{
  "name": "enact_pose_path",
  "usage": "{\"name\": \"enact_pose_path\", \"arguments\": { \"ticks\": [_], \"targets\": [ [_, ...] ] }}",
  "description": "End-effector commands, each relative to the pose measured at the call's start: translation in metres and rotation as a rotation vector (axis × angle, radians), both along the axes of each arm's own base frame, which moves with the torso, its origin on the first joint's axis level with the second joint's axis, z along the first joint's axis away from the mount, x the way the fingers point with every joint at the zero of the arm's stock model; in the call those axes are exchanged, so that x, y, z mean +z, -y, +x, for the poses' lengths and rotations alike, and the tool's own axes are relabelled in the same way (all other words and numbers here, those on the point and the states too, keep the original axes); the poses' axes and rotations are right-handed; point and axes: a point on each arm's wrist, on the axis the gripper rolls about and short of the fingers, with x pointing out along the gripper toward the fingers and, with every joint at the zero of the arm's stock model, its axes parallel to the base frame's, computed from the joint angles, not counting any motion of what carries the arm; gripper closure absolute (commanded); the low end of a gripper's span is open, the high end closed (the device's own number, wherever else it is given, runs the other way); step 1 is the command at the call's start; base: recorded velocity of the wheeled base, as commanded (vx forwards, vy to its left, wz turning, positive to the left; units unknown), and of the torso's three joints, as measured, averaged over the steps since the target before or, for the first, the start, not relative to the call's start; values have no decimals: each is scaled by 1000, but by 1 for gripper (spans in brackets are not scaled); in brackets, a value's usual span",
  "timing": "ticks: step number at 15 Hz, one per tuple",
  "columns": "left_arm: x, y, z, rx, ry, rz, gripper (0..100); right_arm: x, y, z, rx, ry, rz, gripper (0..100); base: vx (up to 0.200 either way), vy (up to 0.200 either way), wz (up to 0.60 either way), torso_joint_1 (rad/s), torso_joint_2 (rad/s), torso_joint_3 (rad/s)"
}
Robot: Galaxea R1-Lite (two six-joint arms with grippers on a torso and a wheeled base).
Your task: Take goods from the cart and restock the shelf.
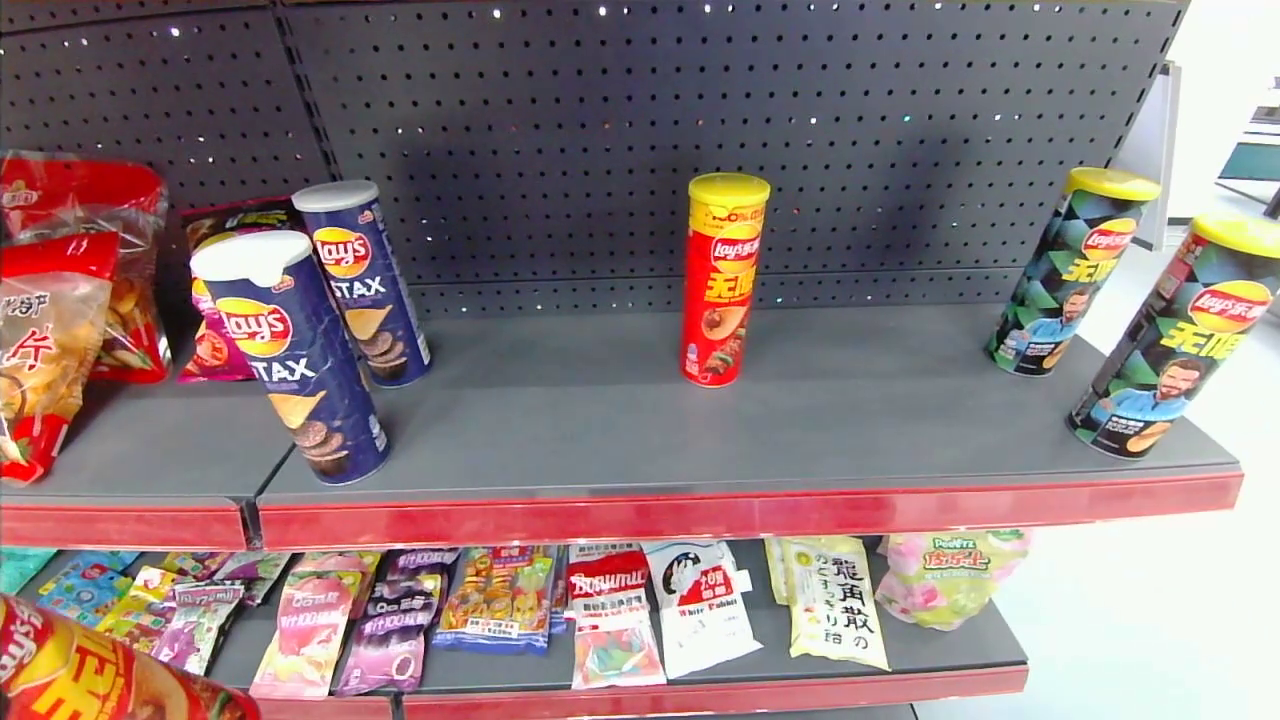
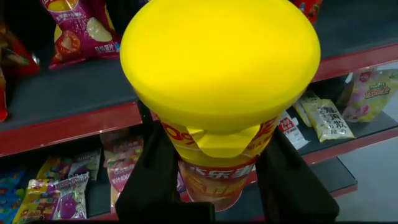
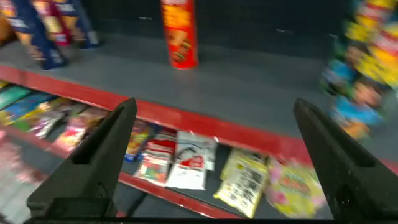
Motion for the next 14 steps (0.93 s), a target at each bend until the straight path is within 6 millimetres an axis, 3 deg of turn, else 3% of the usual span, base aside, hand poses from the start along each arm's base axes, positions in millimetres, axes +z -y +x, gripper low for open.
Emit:
{"name": "enact_pose_path", "arguments": {
  "ticks": [1,5,9,10,14],
  "targets": [
    [-1,0,0,4,2,0,100,36,-37,121,291,-123,-19,0,0,0,0,0,0,0],
    [-1,0,-1,11,4,2,100,17,-65,199,436,-178,-37,0,0,0,0,0,0,0],
    [0,0,0,10,7,9,100,7,-88,252,508,-187,-84,0,0,0,0,0,0,0],
    [-1,0,-1,10,10,9,100,2,-97,279,531,-160,-111,0,0,0,0,0,0,0],
    [-1,0,-2,10,14,12,100,-8,-106,313,578,-168,-104,0,0,0,0,0,0,0]
  ]
}}
